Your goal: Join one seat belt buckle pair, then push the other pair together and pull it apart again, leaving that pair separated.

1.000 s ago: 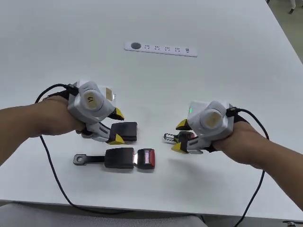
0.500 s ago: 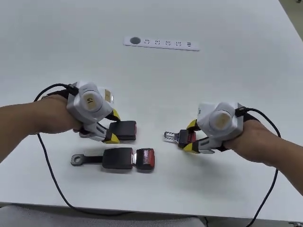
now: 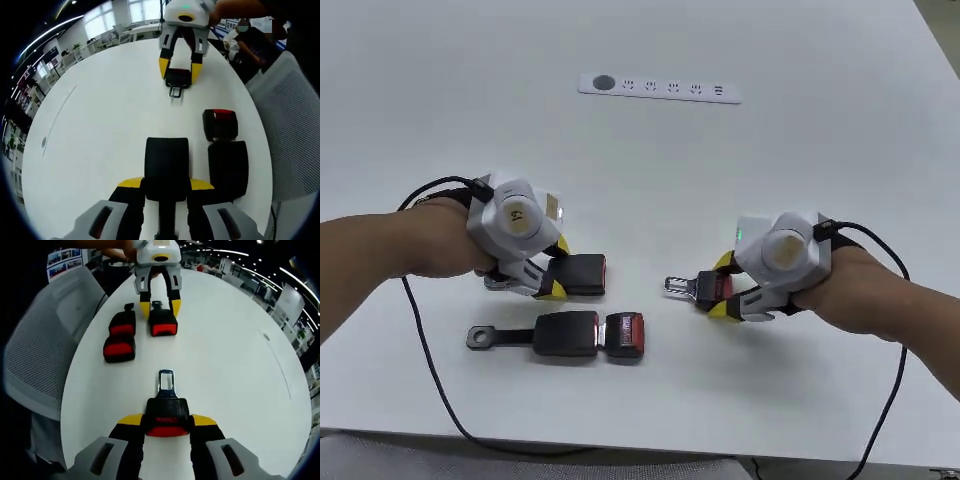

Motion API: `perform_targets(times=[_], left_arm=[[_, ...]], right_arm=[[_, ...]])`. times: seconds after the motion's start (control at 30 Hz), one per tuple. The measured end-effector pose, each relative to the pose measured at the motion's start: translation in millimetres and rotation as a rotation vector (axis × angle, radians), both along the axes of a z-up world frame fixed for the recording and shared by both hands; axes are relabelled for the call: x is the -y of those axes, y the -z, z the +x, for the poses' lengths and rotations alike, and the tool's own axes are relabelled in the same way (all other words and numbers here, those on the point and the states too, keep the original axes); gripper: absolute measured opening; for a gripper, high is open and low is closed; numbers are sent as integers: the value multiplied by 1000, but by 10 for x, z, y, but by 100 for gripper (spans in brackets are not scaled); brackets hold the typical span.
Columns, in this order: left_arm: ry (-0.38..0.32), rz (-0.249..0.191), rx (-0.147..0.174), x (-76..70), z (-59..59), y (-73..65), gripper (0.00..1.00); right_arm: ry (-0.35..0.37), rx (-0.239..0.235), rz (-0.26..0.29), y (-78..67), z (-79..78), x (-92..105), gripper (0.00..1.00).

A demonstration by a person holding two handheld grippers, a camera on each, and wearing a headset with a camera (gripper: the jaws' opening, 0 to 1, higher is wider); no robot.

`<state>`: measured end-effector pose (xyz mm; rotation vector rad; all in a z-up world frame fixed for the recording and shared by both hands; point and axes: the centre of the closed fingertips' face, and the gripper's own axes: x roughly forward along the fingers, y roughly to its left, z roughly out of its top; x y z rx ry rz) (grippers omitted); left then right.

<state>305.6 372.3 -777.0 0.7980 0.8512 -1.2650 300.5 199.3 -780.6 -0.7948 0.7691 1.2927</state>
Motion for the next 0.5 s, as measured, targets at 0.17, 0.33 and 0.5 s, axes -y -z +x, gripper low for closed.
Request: perform_targets(times=[0.17,0.33,0.5], left_arm=[[21,-1,8,18,-1,0,33],[28,-2,11,20,-7,-2,33],[28,3,6,12,0,0,33]], right_arm=[[-10,-8,0,-1,-3,-7,32],[-4,-17,3,3,12,-6,32],[2,-27,-3,1,12,-13,32]])
